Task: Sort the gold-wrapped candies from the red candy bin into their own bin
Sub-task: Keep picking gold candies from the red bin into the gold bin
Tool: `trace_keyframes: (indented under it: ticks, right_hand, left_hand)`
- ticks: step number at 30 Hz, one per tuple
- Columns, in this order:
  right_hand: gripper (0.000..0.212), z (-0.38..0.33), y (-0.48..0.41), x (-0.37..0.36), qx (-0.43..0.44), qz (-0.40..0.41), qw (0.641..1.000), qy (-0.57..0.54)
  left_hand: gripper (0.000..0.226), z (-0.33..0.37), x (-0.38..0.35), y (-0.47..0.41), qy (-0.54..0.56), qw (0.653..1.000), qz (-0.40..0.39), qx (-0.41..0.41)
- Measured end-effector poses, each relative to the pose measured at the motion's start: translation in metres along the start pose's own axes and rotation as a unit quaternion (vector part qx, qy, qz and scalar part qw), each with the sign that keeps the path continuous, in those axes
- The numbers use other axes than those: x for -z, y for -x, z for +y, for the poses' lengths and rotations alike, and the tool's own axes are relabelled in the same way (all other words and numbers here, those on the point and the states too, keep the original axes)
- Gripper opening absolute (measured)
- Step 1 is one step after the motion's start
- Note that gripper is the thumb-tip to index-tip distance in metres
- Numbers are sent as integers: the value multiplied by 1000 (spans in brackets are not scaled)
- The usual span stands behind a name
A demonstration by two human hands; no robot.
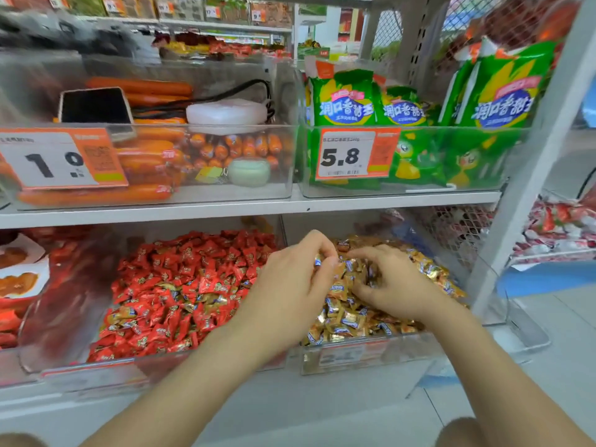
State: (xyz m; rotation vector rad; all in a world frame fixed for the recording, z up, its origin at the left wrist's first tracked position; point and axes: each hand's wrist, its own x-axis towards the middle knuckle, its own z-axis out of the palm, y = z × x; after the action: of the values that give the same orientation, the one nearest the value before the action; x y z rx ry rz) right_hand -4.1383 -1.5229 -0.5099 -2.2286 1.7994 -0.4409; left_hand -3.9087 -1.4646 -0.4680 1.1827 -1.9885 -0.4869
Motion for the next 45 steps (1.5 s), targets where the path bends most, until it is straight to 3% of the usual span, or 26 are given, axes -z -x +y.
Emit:
trace_keyframes:
  ticks: [1,4,7,9,11,14,17,19,23,28,31,34,37,39,42,45]
  right_hand:
    - [53,3,5,4,14,12,1000,-18]
    - [37,17,22,15,11,109,990,-85]
    - [28,25,33,20,-53,173,970,-164]
    - [26,23,37,21,-63,180,961,-201]
    - [28,11,38,20,-45,176,961,-210]
    - [28,-24,38,17,16,150,964,-219]
    - [28,-63,36,9,61,110,969,-212]
    - [30,-91,32,-1,101,92,973,-188]
    - [34,-140,11,-29,180,38,976,-116]
    - [29,-179,-31,-71,166,-23,986,-25]
    - [15,-198,-51,-89,168,-96,981,-2]
    - [37,-206,-68,-102,145,-150,977,53]
    - [87,-209,-81,-110,119,-184,965,142]
    - [110,-214,-87,-109,97,-234,960,120]
    - [119,-222,-92,-107,78,-302,949,47]
    - [111,-222,-96,-113,51,-312,948,-47]
  left_hand:
    - [9,5,-15,-8,-35,999,-1,-12]
    - [11,4,-60,-35,-104,994,-29,8]
    - [53,-6,-84,-53,-201,957,-197,66]
    - [73,-12,-87,-54,-275,924,-257,63]
    - [62,-11,-78,-46,-323,923,-209,6]
    - [28,-12,-46,-23,-289,951,-62,-91]
    - [10,-34,3,3,-253,964,0,-78]
    - [7,-66,37,16,-250,968,-14,4]
    - [38,-133,89,34,-217,964,-58,143]
    - [15,-171,108,38,-249,934,-160,199]
    - [20,-180,111,36,-323,899,-203,217]
    - [33,-183,113,36,-388,850,-260,243]
    - [60,-187,118,30,-347,843,-298,283]
    - [70,-190,122,24,-330,837,-323,293]
    - [93,-193,125,18,-299,843,-340,292]
    - [78,-194,124,18,-210,868,-341,294]
